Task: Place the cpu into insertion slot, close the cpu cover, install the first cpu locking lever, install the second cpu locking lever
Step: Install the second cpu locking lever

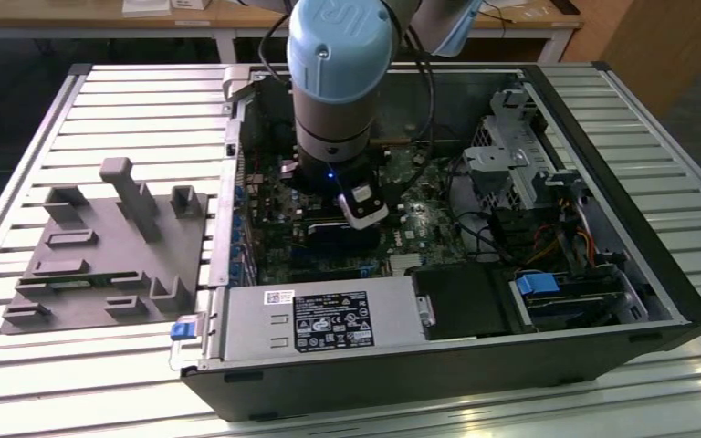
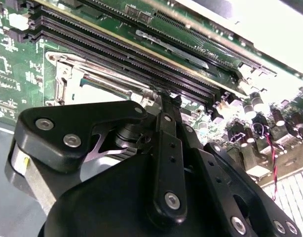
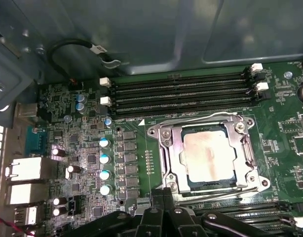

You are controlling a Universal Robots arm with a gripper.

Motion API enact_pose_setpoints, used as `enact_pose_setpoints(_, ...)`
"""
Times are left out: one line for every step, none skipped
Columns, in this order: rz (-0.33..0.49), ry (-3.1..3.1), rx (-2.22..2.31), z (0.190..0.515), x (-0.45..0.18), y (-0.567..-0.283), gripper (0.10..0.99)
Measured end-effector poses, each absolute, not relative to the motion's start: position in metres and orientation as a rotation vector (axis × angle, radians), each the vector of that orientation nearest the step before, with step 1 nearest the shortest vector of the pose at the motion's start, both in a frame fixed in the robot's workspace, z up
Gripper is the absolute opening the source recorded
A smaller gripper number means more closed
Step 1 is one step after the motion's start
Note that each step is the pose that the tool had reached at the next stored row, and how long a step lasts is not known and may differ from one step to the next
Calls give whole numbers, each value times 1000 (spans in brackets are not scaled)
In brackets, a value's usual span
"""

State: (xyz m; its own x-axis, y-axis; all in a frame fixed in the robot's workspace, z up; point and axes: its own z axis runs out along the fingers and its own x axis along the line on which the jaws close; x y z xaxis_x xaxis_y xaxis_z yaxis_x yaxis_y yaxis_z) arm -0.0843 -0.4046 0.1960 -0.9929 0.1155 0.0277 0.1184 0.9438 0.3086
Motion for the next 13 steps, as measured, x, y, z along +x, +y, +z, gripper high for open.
enact_pose_setpoints(-491,-3088,-186,198,-84,-405,102)
enact_pose_setpoints(-491,-3088,-186,199,-84,-405,102)
enact_pose_setpoints(-491,-3088,-186,201,-84,-405,102)
enact_pose_setpoints(-491,-3088,-186,202,-84,-405,102)
enact_pose_setpoints(-491,-3088,-186,203,-84,-405,102)
enact_pose_setpoints(-491,-3088,-186,203,-84,-405,102)
enact_pose_setpoints(-492,-3088,-186,203,-83,-405,102)
enact_pose_setpoints(-491,-3088,-186,203,-82,-405,102)
enact_pose_setpoints(-491,-3088,-186,203,-79,-405,102)
enact_pose_setpoints(-491,-3087,-186,203,-77,-405,102)
enact_pose_setpoints(-491,-3087,-186,203,-75,-405,102)
enact_pose_setpoints(-491,-3086,-186,203,-72,-405,102)
enact_pose_setpoints(-490,-3086,-186,203,-70,-405,102)
